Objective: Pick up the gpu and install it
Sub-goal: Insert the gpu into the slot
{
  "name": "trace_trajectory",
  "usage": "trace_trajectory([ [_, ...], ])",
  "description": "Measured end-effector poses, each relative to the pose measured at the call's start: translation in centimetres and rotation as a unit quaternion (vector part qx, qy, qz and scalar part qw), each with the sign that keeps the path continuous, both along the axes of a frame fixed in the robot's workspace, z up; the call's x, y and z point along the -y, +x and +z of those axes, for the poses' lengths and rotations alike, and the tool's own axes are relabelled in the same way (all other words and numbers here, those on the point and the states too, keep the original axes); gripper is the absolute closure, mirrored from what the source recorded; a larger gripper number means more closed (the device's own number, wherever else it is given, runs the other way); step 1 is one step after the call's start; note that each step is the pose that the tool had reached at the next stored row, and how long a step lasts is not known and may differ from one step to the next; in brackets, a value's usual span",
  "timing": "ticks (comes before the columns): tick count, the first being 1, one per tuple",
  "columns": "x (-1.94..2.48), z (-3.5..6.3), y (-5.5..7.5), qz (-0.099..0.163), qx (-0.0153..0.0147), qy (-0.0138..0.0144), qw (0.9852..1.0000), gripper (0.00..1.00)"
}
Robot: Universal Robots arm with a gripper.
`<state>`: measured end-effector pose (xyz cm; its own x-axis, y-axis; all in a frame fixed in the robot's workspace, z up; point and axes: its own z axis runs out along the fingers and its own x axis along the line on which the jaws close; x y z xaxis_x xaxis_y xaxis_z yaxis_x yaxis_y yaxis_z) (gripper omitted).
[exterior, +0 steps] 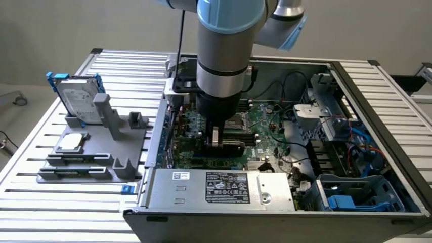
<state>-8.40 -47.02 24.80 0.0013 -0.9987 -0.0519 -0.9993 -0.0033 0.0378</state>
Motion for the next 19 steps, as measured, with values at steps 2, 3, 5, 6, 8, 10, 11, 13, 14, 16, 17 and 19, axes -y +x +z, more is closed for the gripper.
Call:
trace_trajectory([
  [2,0.01,-0.10,0.0,0.000,-0.0003,-0.0004,1.0000,0.74],
  [3,0.01,-0.12,0.0,0.000,-0.0003,-0.0005,1.0000,0.74],
  [5,0.01,-0.15,0.0,0.000,-0.0003,-0.0003,1.0000,0.74],
  [6,-0.02,-0.21,0.0,0.000,-0.0004,0.0008,1.0000,0.73],
  [8,-0.01,-0.18,0.0,0.000,-0.0006,0.0003,1.0000,0.67],
  [10,0.00,0.04,0.0,0.000,-0.0015,0.0000,1.0000,0.60],
  [11,0.00,0.22,0.0,0.000,-0.0020,0.0000,1.0000,0.60],
  [13,0.00,0.74,0.0,0.000,-0.0030,0.0000,1.0000,0.60],
  [14,0.00,1.11,0.0,0.000,-0.0036,-0.0002,1.0000,0.60],
  [16,-0.01,1.89,0.0,0.000,-0.0042,-0.0001,1.0000,0.60],
  [17,-0.01,2.32,0.0,0.000,-0.0046,-0.0001,1.0000,0.60],
  [19,-0.04,3.19,0.0,0.000,-0.0051,-0.0001,1.0000,0.60],
])
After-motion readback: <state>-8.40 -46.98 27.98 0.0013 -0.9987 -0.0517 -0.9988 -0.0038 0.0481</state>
